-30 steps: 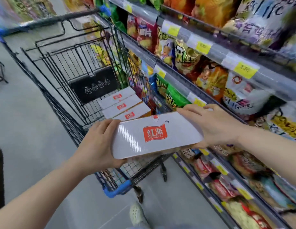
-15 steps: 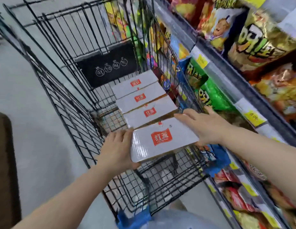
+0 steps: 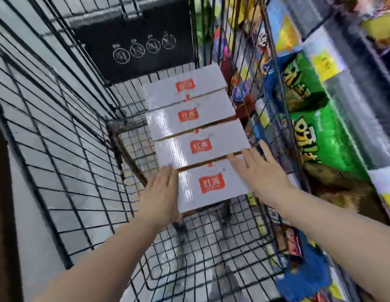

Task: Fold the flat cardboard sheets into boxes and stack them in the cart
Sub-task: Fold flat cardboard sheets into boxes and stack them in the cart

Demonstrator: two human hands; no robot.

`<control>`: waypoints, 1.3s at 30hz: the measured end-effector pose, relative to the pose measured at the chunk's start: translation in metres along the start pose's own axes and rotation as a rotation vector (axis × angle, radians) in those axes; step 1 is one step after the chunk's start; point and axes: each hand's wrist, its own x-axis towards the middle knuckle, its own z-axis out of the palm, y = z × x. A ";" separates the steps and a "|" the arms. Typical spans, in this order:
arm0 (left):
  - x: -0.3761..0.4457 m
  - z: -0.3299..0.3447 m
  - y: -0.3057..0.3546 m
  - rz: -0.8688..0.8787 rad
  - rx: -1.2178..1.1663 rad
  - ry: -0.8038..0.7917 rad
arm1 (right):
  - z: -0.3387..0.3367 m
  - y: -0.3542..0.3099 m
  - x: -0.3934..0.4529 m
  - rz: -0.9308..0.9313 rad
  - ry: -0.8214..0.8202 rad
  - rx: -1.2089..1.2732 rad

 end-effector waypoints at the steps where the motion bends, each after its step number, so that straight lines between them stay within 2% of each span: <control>1: 0.005 0.002 0.001 -0.002 -0.015 -0.011 | 0.004 0.001 0.005 0.005 -0.009 -0.005; 4: 0.019 0.007 0.002 -0.016 -0.060 -0.031 | 0.018 -0.004 0.021 0.046 0.003 0.030; 7: 0.024 0.014 0.005 -0.050 -0.066 -0.060 | 0.025 -0.012 0.034 0.126 0.165 0.054; 10: 0.025 0.019 0.008 -0.036 0.001 -0.071 | 0.033 -0.018 0.034 0.103 0.025 0.180; 15: 0.028 0.010 0.008 -0.021 0.044 -0.211 | 0.028 -0.013 0.030 0.070 -0.004 0.297; 20: 0.026 -0.009 0.001 -0.039 0.011 -0.313 | 0.014 -0.007 0.022 0.056 -0.111 0.551; 22: 0.024 -0.019 0.002 -0.038 -0.026 -0.259 | 0.008 -0.004 0.015 0.044 -0.087 0.600; 26: 0.001 -0.052 0.015 0.008 -0.044 0.024 | -0.017 0.003 -0.026 0.076 -0.002 0.684; 30: -0.038 -0.089 0.025 0.158 -0.005 0.182 | -0.038 0.004 -0.080 0.150 0.106 0.686; 34: -0.082 -0.121 0.029 0.350 -0.015 0.281 | -0.047 -0.013 -0.137 0.319 0.204 0.752; 39: -0.136 -0.144 0.039 0.558 0.033 0.293 | -0.049 -0.049 -0.219 0.487 0.400 0.908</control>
